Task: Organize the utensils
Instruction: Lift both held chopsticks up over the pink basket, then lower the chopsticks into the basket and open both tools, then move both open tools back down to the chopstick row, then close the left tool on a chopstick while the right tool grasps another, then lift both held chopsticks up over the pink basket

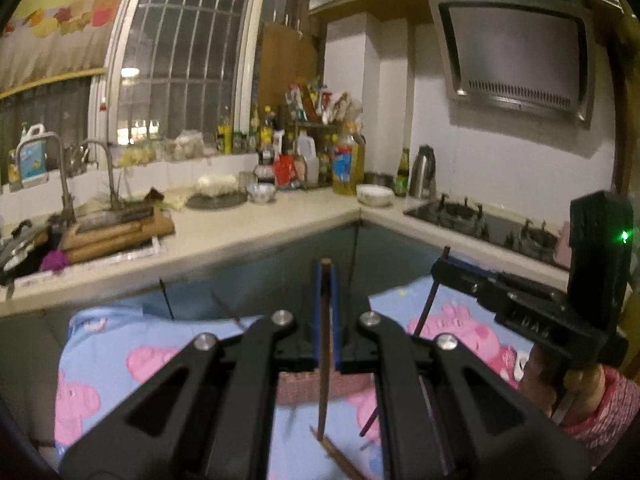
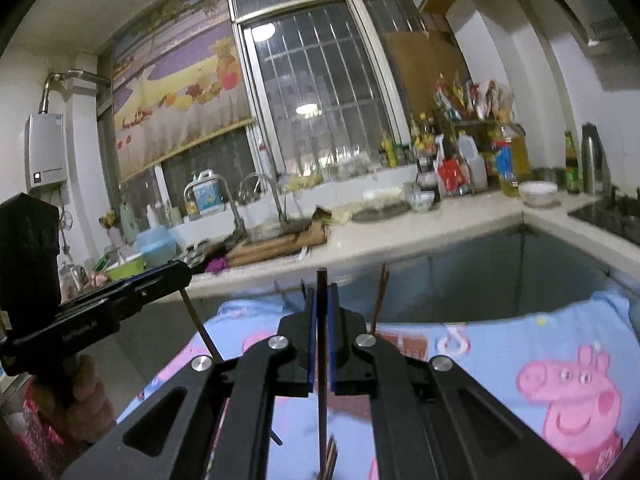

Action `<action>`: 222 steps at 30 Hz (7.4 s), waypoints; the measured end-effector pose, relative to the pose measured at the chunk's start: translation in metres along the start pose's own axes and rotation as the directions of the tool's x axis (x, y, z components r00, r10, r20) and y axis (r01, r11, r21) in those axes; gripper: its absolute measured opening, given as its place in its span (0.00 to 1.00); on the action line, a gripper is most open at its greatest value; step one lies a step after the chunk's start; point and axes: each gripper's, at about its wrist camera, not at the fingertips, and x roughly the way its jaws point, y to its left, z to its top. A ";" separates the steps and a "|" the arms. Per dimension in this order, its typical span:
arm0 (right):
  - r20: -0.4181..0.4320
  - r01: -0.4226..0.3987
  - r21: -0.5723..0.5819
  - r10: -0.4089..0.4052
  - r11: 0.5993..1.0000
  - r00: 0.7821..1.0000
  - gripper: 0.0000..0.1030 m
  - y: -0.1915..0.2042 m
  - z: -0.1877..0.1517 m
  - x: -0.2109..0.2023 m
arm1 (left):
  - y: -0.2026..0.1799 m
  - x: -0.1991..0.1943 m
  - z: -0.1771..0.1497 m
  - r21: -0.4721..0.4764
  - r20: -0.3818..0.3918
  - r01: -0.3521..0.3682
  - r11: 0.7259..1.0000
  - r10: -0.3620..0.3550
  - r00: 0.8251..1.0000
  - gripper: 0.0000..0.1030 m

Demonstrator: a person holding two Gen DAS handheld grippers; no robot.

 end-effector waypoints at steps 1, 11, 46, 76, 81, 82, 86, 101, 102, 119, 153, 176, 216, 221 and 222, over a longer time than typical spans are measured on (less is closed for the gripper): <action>0.020 0.005 -0.004 -0.005 1.000 1.000 0.00 0.000 0.011 0.006 | 0.001 0.006 0.008 0.002 0.011 -0.010 1.000 0.010 1.000 0.04; 0.100 0.024 -0.057 -0.018 0.998 0.995 0.00 -0.005 0.054 0.067 | 0.026 0.098 0.037 -0.006 0.005 -0.104 0.995 0.104 0.995 0.04; -0.030 0.015 0.032 -0.014 0.999 0.999 0.16 -0.022 -0.027 0.046 | 0.014 0.033 -0.037 -0.055 0.005 -0.078 0.995 0.078 0.997 0.36; -0.505 0.173 0.051 -0.124 0.984 0.854 0.00 0.008 -0.281 -0.021 | -0.021 0.008 -0.311 -0.007 -0.521 -0.301 0.954 0.253 0.815 0.37; -0.490 0.147 0.042 -0.107 0.988 0.865 0.00 0.013 -0.280 -0.025 | -0.016 0.009 -0.313 -0.013 -0.522 -0.324 0.946 0.270 0.809 0.48; -0.487 0.142 0.037 -0.107 0.989 0.867 0.00 0.014 -0.279 -0.026 | -0.016 0.009 -0.314 -0.012 -0.522 -0.325 0.946 0.271 0.809 0.49; -0.482 0.123 0.000 -0.108 0.992 0.869 0.00 0.023 -0.278 -0.025 | -0.016 0.010 -0.314 -0.010 -0.521 -0.327 0.945 0.274 0.808 0.49; -0.497 0.170 -0.109 -0.202 0.979 0.844 0.00 0.029 -0.287 -0.015 | -0.013 0.012 -0.314 -0.012 -0.518 -0.337 0.941 0.283 0.807 0.54; -0.496 0.172 -0.116 -0.207 0.978 0.843 0.00 0.030 -0.287 -0.015 | -0.013 0.012 -0.314 -0.012 -0.518 -0.338 0.941 0.283 0.807 0.54; -0.459 0.162 -0.165 -0.221 0.973 0.860 0.00 0.034 -0.286 -0.020 | -0.014 0.025 -0.304 -0.103 -0.551 -0.247 0.963 0.152 0.821 0.55; -0.445 0.179 -0.234 -0.269 0.956 0.854 0.00 0.036 -0.286 -0.008 | -0.030 0.058 -0.296 0.015 -0.568 -0.251 0.968 0.215 0.794 0.44; -0.591 0.109 -0.187 -0.200 0.976 0.782 0.00 0.011 -0.242 0.084 | 0.003 0.093 -0.276 -0.050 -0.555 -0.156 0.987 0.103 0.826 0.29; -0.085 0.072 0.071 -0.066 0.995 0.994 0.00 -0.009 -0.105 -0.057 | 0.006 -0.051 -0.145 -0.134 -0.156 -0.029 0.991 0.007 0.988 0.04; -0.064 0.090 0.052 -0.086 0.995 0.994 0.00 -0.001 -0.112 -0.070 | -0.001 -0.062 -0.147 -0.118 -0.147 -0.035 0.992 0.018 0.989 0.04; -0.063 0.091 0.049 -0.088 0.995 0.994 0.00 0.001 -0.112 -0.070 | -0.003 -0.062 -0.147 -0.110 -0.145 -0.038 0.993 0.022 0.989 0.04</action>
